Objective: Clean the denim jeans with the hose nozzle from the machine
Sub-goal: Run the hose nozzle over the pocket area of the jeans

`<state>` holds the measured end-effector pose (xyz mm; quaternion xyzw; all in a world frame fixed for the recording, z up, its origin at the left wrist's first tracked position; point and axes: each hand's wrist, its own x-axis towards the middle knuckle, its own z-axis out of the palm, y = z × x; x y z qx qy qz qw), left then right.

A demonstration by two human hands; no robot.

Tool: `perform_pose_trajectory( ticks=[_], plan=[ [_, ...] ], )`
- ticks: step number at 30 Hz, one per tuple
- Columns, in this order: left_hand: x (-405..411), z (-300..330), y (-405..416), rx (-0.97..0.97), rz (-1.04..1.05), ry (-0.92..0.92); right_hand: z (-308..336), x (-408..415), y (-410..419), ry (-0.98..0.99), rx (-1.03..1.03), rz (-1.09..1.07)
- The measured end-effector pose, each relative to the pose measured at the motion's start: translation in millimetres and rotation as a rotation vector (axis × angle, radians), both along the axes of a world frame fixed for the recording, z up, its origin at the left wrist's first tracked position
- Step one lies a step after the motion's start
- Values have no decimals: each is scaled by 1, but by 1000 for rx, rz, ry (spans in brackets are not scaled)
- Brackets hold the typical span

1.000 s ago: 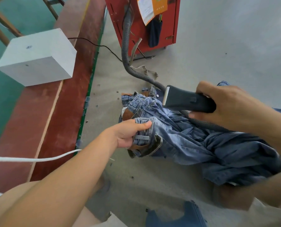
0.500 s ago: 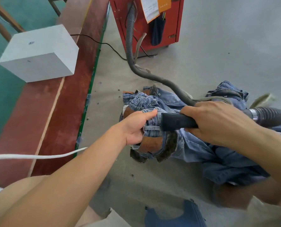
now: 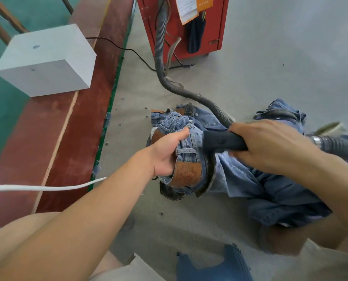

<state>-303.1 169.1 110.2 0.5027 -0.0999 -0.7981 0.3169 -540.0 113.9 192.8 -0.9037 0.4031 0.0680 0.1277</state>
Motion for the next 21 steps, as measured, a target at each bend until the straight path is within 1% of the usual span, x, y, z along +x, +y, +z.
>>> perform_pose_trajectory(
  ticks=[4,6,7,10,12,14,16,19,21],
  plan=[
    [6,3,-2,24,50,-25,3,-5,-23,-153,-66,-134],
    [10,3,-6,30,136,-26,14,-15,-26,-191,-15,-94],
    [11,3,-8,24,179,-22,19,-19,-24,-167,28,-43],
    [10,4,-17,21,286,6,18,-23,-7,-16,122,133],
    [6,8,-22,20,299,12,5,-16,13,38,100,231],
    [1,14,-25,-18,225,25,-12,-8,31,83,26,293],
    [-2,21,-28,-89,100,-45,-25,-7,36,144,-28,291],
    [5,21,-34,-165,-7,-288,-31,-18,16,304,-47,111],
    [12,19,-37,-185,-103,-362,-35,-25,2,428,-83,52]
  ],
)
